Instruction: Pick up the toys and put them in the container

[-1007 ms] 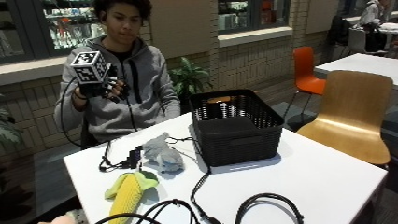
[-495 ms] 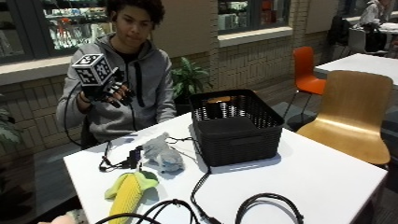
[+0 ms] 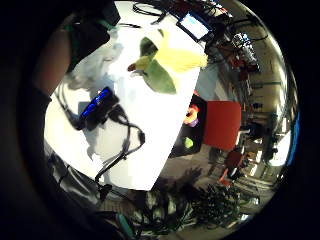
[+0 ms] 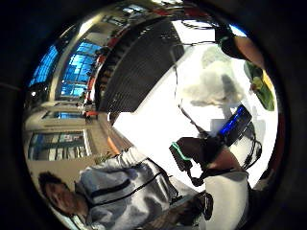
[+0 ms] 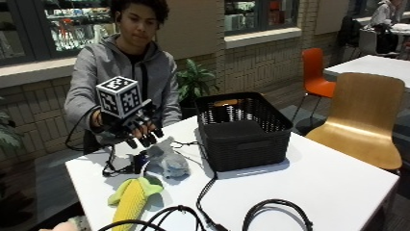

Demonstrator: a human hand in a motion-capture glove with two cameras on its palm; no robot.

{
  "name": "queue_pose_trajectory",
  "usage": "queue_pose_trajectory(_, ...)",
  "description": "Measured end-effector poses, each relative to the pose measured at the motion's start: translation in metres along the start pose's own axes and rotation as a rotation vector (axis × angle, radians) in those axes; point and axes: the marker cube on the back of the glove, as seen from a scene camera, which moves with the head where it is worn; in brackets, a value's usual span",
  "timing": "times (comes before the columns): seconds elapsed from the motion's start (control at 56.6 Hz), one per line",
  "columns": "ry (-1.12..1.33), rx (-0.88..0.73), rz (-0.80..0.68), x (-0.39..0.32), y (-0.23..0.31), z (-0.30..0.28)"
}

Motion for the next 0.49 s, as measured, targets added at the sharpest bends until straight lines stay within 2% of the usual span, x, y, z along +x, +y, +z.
queue_pose_trajectory(0.247,0.063,-0.130,0.059,0.008,-0.062,0.022)
queue_pose_trajectory(0.495,0.174,-0.316,-0.008,-0.013,-0.081,0.054)
